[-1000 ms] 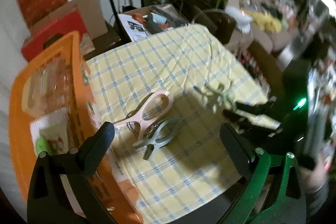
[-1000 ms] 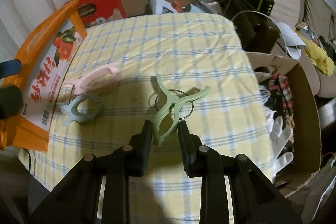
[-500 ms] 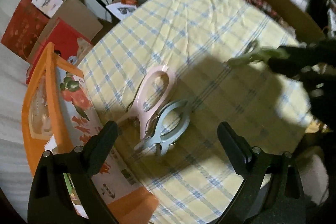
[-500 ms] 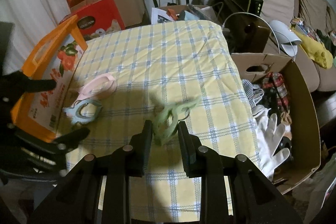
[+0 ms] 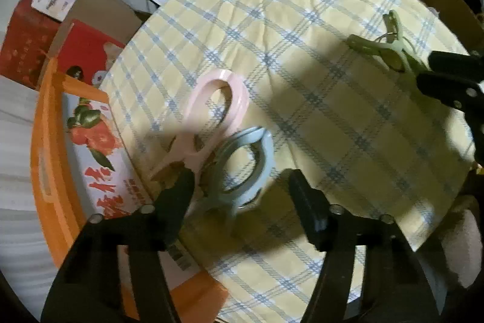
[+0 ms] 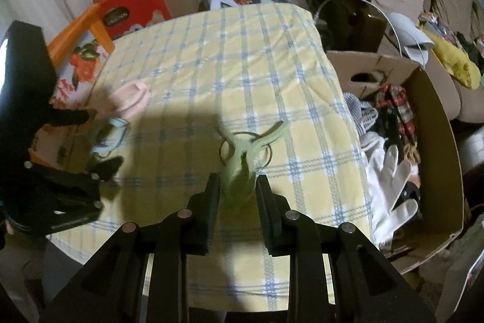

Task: Organize objects
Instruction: 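Lift the green clothespin with the right gripper while the left gripper grasps the grey-blue clothespin, then carry the grey-blue clothespin with the left gripper into the basket and open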

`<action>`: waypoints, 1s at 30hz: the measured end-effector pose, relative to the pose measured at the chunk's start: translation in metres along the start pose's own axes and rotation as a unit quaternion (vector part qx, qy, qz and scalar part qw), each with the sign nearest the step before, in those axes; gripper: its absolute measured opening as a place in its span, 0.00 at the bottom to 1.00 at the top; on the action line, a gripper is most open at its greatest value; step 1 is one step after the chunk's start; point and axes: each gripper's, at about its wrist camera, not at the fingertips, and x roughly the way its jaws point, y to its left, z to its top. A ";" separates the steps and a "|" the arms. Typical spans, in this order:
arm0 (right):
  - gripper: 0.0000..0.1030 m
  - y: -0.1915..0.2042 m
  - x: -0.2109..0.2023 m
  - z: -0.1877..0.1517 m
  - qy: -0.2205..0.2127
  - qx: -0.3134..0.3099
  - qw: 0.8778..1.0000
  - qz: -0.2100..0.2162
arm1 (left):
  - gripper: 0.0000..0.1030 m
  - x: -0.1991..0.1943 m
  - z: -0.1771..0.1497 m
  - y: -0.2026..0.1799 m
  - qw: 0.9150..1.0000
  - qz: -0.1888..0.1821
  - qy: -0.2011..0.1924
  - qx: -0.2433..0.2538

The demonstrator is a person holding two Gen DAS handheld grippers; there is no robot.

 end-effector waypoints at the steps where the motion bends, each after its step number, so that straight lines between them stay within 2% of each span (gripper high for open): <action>1: 0.27 -0.002 0.001 0.001 0.000 0.002 1.000 0.000 | 0.49 0.000 0.000 0.000 1.000 -0.003 -0.001 0.002; 2: 0.27 -0.002 0.002 0.002 -0.002 0.003 1.000 -0.002 | 0.43 0.000 -0.001 -0.001 1.000 -0.002 -0.001 0.003; 5: 0.30 -0.001 0.007 0.007 -0.003 -0.001 1.000 -0.007 | 0.43 0.000 -0.002 0.000 1.000 -0.009 -0.006 0.002; 7: 0.31 0.002 0.011 0.010 -0.001 -0.007 1.000 -0.011 | 0.42 -0.002 -0.003 0.001 1.000 -0.026 -0.010 -0.006; 9: 0.28 0.006 0.015 0.012 -0.004 -0.017 1.000 -0.021 | 0.42 -0.006 -0.005 0.002 0.999 -0.042 -0.014 -0.014; 10: 0.23 0.007 0.015 0.012 -0.006 -0.021 1.000 -0.021 | 0.42 -0.008 -0.005 0.003 0.998 -0.051 -0.017 -0.020; 12: 0.23 0.008 0.015 0.012 -0.008 -0.021 1.000 -0.020 | 0.42 -0.013 -0.005 0.008 0.997 -0.068 -0.024 -0.034; 18: 0.23 0.006 0.003 0.013 -0.024 -0.012 1.000 -0.011 | 0.42 -0.036 -0.009 0.029 0.987 -0.126 -0.058 -0.078; 21: 0.23 0.007 -0.010 0.016 -0.039 -0.007 0.999 -0.002 | 0.42 -0.050 -0.010 0.038 0.982 -0.144 -0.079 -0.088; 24: 0.23 0.011 -0.025 0.021 -0.054 -0.008 0.999 0.004 | 0.42 -0.070 -0.018 0.049 0.975 -0.168 -0.103 -0.104; 30: 0.23 0.031 -0.055 0.031 -0.081 -0.023 0.996 0.021 | 0.42 -0.115 -0.041 0.077 0.967 -0.175 -0.141 -0.119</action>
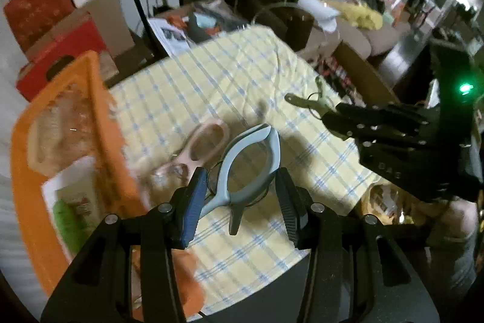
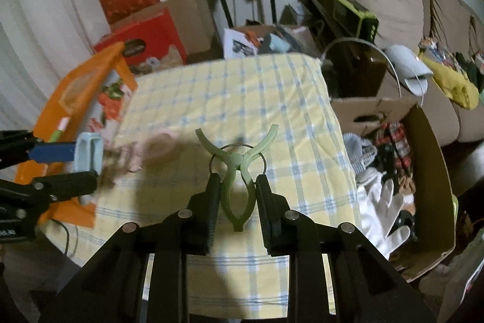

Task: Organize objects
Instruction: 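Carry the grey-blue clothespin with the left gripper into the basket and open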

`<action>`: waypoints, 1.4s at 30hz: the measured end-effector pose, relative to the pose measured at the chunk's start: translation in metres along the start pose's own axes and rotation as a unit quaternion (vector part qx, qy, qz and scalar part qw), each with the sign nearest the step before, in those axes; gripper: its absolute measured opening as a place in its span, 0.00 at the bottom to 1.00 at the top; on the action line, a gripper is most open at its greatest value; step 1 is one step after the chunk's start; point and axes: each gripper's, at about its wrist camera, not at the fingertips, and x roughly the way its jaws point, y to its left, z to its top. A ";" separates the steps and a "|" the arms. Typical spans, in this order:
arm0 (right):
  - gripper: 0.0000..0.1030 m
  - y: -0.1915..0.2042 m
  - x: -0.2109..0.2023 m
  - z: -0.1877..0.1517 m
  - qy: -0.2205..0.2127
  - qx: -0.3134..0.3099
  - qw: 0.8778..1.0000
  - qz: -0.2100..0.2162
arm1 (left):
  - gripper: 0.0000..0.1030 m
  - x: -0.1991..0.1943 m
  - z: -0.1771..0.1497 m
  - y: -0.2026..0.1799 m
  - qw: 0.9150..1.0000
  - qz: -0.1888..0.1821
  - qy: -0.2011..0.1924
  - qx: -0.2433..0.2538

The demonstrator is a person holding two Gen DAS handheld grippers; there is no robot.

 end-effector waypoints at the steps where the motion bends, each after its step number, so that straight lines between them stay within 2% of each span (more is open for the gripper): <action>1: 0.23 0.006 -0.005 0.003 -0.005 -0.004 1.000 0.005 | 0.42 -0.011 -0.001 0.004 1.000 0.001 -0.008 -0.001; 8: 0.23 0.047 -0.019 0.013 -0.019 -0.034 0.999 0.034 | 0.42 -0.055 -0.011 0.051 0.998 0.025 -0.041 -0.042; 14: 0.23 0.080 -0.022 0.018 -0.022 -0.057 0.996 0.058 | 0.42 -0.069 -0.034 0.088 0.996 0.038 -0.043 -0.068; 18: 0.23 0.101 -0.023 0.020 -0.022 -0.074 0.995 0.070 | 0.42 -0.058 -0.052 0.106 0.995 0.058 -0.014 -0.075; 22: 0.23 0.119 -0.021 0.019 -0.020 -0.086 0.993 0.083 | 0.42 -0.036 -0.069 0.118 0.994 0.050 0.014 -0.091; 25: 0.23 0.134 -0.019 0.018 -0.019 -0.096 0.991 0.091 | 0.42 -0.019 -0.076 0.121 0.993 0.061 0.031 -0.092; 33: 0.23 0.158 -0.016 0.021 -0.017 -0.113 0.989 0.098 | 0.43 0.013 -0.086 0.119 0.992 0.053 0.061 -0.094; 38: 0.23 0.167 -0.013 0.025 -0.015 -0.116 0.988 0.104 | 0.59 0.010 -0.091 0.124 0.992 0.027 0.059 -0.112; 42: 0.23 0.175 -0.010 0.026 -0.012 -0.120 0.987 0.108 | 0.62 -0.016 -0.098 0.137 0.990 0.008 0.025 -0.139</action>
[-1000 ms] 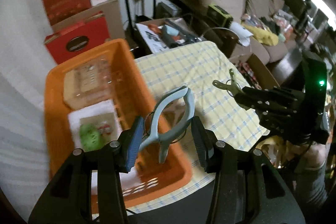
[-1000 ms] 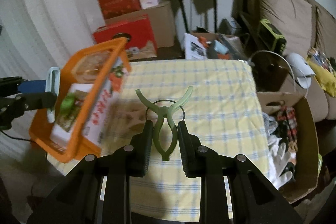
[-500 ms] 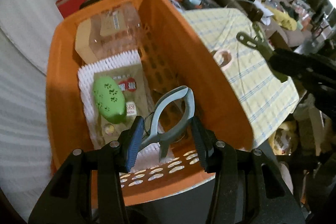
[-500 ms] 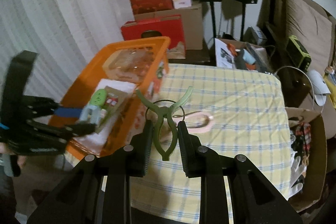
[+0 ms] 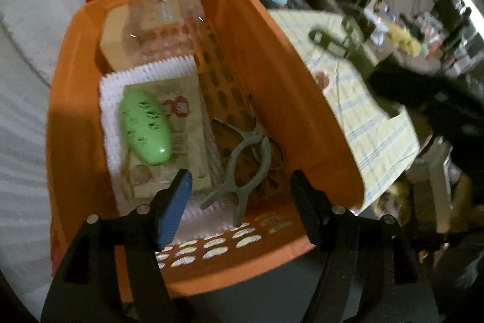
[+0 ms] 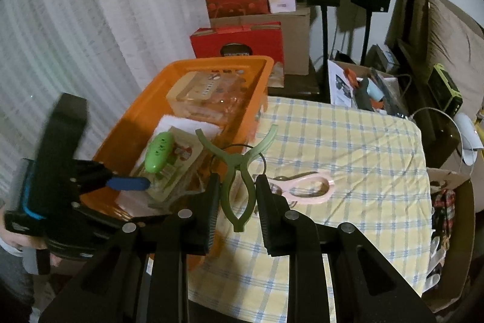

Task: Organize objects
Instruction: 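Carry the grey-blue clothespin with the left gripper into the basket and open, then carry the green clothespin with the right gripper into the basket and open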

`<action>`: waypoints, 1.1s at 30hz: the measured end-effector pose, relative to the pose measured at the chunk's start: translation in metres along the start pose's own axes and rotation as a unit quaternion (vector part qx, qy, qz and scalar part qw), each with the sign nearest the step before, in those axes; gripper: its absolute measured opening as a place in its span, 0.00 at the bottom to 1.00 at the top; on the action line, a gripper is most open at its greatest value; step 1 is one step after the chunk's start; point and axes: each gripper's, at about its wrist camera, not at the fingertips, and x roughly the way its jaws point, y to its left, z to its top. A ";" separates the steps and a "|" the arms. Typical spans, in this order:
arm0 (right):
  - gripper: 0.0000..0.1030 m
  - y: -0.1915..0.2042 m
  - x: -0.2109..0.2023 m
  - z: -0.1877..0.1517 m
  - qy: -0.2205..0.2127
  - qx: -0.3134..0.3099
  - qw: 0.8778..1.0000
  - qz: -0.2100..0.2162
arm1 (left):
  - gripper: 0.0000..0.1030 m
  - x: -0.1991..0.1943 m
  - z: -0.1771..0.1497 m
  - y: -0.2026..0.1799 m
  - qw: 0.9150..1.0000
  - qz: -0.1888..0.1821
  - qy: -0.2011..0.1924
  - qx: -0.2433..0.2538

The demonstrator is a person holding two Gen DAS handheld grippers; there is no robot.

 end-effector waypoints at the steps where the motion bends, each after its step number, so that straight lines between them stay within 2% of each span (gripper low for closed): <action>1: 0.23 0.002 0.001 0.001 0.001 -0.001 1.000 0.003 | 0.63 -0.007 0.000 0.004 1.000 -0.005 -0.009 -0.007; 5: 0.23 0.016 0.009 0.002 0.008 -0.013 1.000 0.021 | 0.72 -0.036 -0.007 0.026 0.998 -0.007 -0.047 -0.040; 11: 0.23 0.056 0.029 0.001 0.023 -0.057 0.996 0.059 | 0.76 -0.057 -0.008 0.056 0.995 0.013 -0.071 -0.071; 18: 0.23 0.096 0.058 -0.007 0.057 -0.095 0.988 0.108 | 0.76 -0.067 -0.017 0.084 0.991 0.013 -0.090 -0.103; 26: 0.23 0.117 0.087 -0.014 0.094 -0.105 0.982 0.124 | 0.76 -0.073 -0.025 0.101 0.988 0.021 -0.098 -0.121; 33: 0.23 0.127 0.104 -0.010 0.103 -0.119 0.981 0.110 | 0.76 -0.068 -0.028 0.109 0.987 0.024 -0.094 -0.128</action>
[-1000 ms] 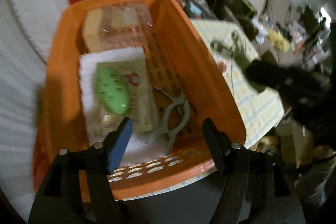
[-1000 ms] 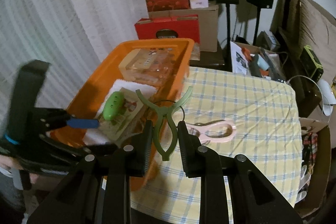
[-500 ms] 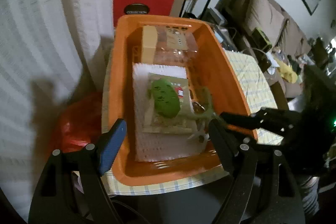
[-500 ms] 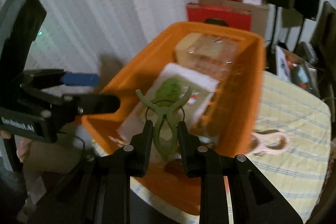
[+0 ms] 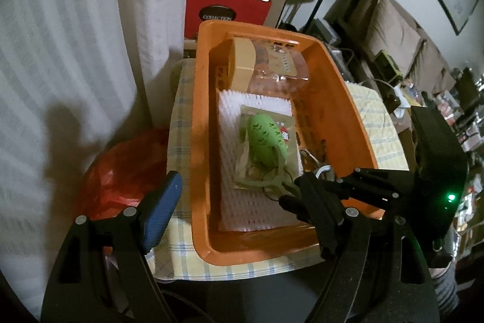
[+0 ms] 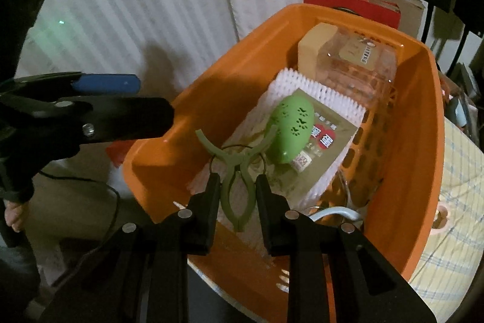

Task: Organize objects
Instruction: 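Carry the green clothespin with the right gripper into the basket and open, then move the right tool over the table to the pink clothespin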

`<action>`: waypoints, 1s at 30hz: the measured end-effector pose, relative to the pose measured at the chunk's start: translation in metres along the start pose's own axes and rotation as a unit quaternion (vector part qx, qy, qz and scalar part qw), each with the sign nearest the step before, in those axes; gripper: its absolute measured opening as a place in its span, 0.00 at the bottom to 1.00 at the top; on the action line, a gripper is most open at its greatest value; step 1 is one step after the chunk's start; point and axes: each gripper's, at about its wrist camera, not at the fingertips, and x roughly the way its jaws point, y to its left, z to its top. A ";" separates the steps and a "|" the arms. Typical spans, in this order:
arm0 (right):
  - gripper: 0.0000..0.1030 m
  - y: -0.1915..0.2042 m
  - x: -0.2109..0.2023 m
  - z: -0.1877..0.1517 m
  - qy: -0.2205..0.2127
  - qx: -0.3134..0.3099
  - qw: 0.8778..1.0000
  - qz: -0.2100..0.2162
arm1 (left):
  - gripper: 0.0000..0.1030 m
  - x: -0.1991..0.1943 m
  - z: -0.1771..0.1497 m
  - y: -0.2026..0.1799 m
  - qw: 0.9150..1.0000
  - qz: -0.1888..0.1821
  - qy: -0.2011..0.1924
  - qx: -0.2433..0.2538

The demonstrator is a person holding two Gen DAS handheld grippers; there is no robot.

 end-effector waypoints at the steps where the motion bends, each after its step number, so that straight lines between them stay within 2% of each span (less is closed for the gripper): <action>1: 0.23 0.000 0.002 0.000 0.000 0.000 1.000 0.001 | 0.76 0.001 0.000 0.001 1.000 0.000 0.001 -0.001; 9: 0.24 0.003 0.008 0.002 0.002 -0.014 1.000 -0.003 | 0.76 0.005 -0.001 0.004 1.000 0.000 0.004 -0.009; 16: 0.28 -0.019 -0.029 -0.003 -0.037 0.020 0.999 -0.011 | 0.76 0.006 0.000 -0.002 1.000 0.000 0.002 -0.006; 20: 0.29 -0.033 -0.058 -0.006 -0.061 0.038 0.997 -0.036 | 0.76 0.008 0.001 -0.012 1.000 -0.004 0.005 0.005; 25: 0.35 -0.055 -0.082 -0.012 -0.072 0.063 0.993 -0.065 | 0.77 0.012 0.003 -0.031 1.000 -0.009 0.010 0.020; 30: 0.36 -0.071 -0.094 -0.019 -0.074 0.078 0.991 -0.083 | 0.77 0.016 0.000 -0.050 0.999 -0.010 0.016 0.037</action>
